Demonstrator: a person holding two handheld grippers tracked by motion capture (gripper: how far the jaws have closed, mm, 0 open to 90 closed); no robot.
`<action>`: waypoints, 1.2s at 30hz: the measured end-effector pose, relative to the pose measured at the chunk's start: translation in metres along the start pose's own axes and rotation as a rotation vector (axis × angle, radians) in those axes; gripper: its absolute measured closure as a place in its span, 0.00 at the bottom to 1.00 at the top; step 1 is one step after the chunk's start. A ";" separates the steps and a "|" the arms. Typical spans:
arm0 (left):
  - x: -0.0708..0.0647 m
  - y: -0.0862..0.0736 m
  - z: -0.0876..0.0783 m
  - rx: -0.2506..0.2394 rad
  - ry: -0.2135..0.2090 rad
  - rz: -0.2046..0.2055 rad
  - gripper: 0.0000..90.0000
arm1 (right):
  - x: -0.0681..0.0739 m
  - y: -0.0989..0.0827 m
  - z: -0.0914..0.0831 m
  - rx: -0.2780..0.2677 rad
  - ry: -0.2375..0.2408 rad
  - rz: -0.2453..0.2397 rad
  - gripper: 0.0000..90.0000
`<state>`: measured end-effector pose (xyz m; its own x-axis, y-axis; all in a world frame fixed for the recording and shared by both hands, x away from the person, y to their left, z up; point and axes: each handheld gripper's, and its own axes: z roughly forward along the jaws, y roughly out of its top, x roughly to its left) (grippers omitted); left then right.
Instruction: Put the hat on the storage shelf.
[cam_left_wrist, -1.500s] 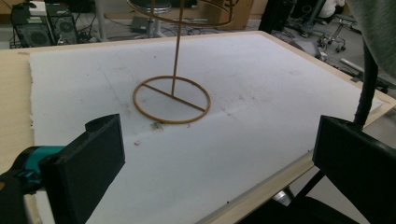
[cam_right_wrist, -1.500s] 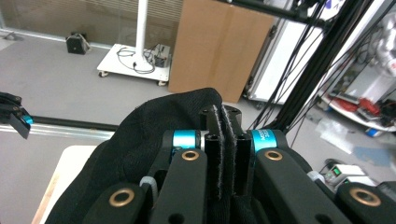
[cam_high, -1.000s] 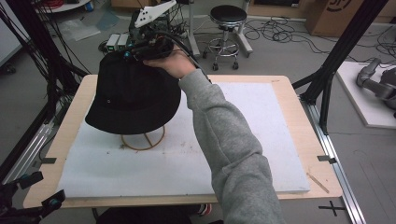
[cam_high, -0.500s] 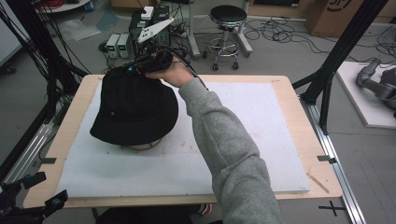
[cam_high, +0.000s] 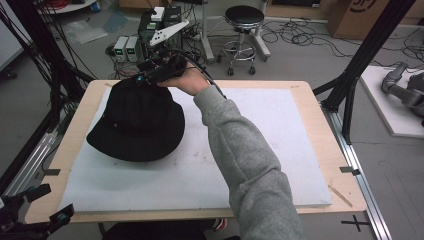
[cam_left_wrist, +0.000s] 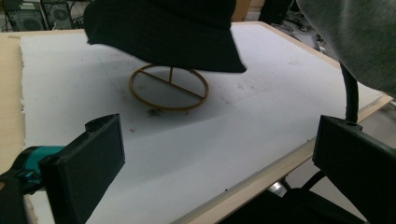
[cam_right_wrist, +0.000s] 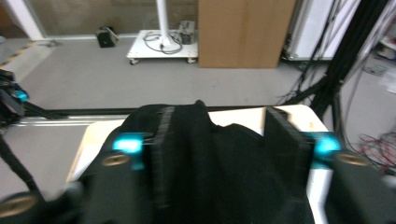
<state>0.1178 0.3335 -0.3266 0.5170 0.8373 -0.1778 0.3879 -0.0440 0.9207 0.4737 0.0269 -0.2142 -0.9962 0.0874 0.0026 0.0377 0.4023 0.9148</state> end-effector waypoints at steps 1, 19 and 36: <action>0.000 0.000 0.001 0.004 0.000 -0.001 0.03 | 0.002 0.000 -0.001 0.010 -0.018 -0.001 0.37; -0.001 0.012 0.030 0.031 -0.035 0.022 0.03 | 0.021 -0.029 -0.063 0.017 -0.114 0.075 0.11; 0.005 0.033 0.069 0.028 -0.066 0.037 0.03 | 0.042 -0.078 -0.152 0.000 -0.236 0.128 0.11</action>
<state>0.1855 0.2985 -0.3209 0.5803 0.7971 -0.1672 0.3885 -0.0904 0.9170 0.4171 -0.1392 -0.2245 -0.9374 0.3474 0.0238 0.1620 0.3744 0.9130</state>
